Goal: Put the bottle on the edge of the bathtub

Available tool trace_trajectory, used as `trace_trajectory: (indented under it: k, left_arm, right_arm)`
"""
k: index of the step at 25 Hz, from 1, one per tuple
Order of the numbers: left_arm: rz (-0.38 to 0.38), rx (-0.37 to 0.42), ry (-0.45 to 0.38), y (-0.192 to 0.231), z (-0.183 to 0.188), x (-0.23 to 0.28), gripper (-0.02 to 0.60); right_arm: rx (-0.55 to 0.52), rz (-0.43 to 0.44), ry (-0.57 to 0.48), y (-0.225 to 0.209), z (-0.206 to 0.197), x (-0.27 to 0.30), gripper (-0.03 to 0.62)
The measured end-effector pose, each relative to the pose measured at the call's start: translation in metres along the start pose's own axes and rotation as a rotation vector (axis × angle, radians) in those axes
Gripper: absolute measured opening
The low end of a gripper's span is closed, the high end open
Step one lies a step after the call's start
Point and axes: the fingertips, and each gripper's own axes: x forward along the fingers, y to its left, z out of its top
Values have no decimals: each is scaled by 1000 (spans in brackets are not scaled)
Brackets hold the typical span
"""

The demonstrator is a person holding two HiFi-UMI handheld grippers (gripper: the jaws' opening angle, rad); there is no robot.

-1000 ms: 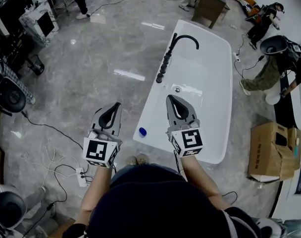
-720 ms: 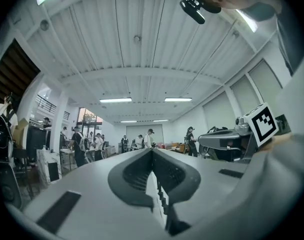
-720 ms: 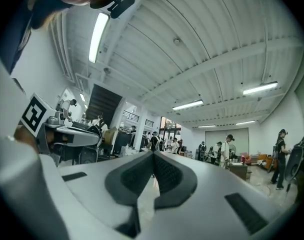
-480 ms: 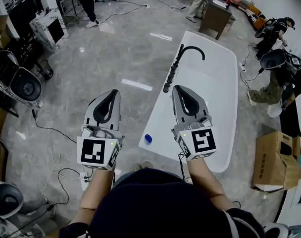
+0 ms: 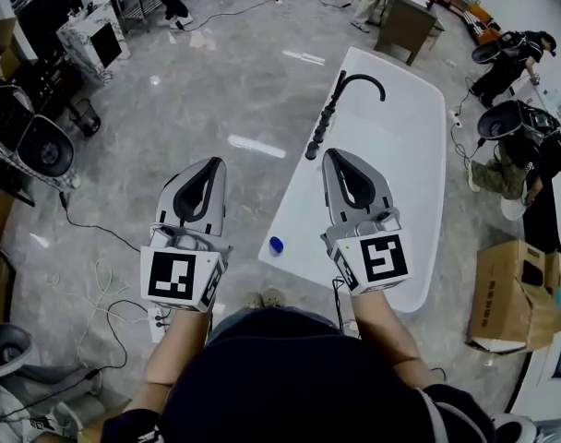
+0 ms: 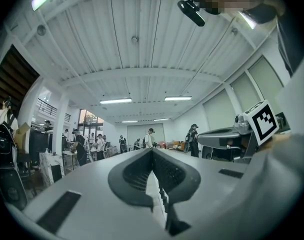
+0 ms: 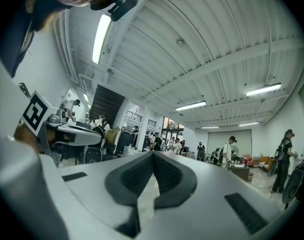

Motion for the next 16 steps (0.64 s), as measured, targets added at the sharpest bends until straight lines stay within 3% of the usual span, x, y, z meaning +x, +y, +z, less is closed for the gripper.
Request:
trace_trajectory:
  k: [16]
  left_arm:
    - [-5,-14,26,1,-17,-22,25]
  right_arm:
    - [18,11,28,26,-13,-7,28]
